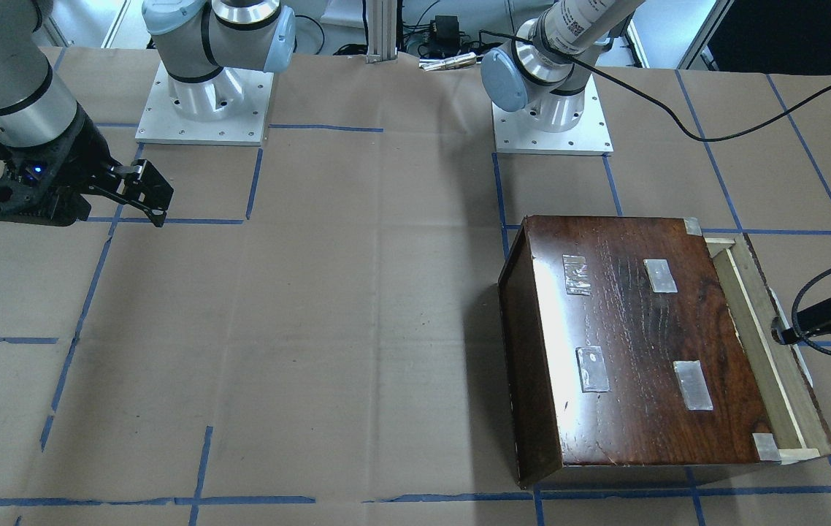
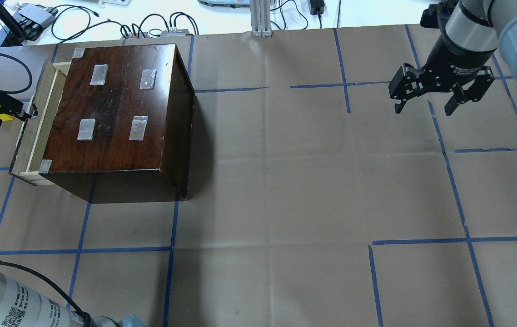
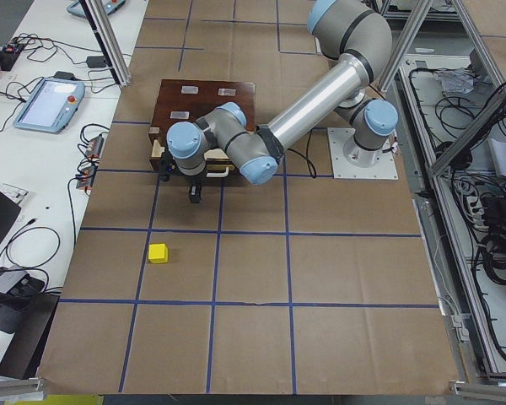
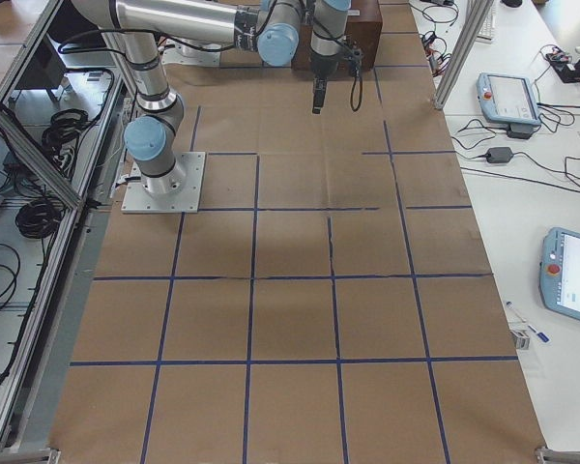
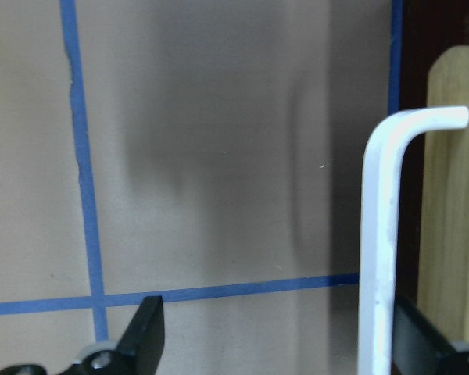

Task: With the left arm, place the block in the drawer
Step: 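Pull the drawer outward from the box with the left gripper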

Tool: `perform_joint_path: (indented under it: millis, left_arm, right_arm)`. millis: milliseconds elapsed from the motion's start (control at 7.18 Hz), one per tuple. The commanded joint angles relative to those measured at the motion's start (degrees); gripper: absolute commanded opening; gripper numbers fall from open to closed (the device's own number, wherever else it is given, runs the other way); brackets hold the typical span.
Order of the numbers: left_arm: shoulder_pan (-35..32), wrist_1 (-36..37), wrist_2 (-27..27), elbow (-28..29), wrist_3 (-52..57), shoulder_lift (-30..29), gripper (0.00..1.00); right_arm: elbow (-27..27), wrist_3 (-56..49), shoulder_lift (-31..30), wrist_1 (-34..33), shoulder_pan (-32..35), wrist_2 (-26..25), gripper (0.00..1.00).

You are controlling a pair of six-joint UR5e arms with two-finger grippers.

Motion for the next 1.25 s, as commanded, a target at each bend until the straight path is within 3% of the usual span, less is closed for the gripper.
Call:
perform_joint_path:
  millis: [0,1114]
  left_arm:
    - [0.1,2.2,0.0,0.5,0.3,-1.2,0.98]
    - [3.2,3.7,2.5,0.7,3.1,-1.3,0.98]
  right_arm:
    - [0.0,0.0,0.0,0.0,0.0,0.0,1.00]
    - [-0.1,0.0,0.0,0.0,0.0,0.0,1.00]
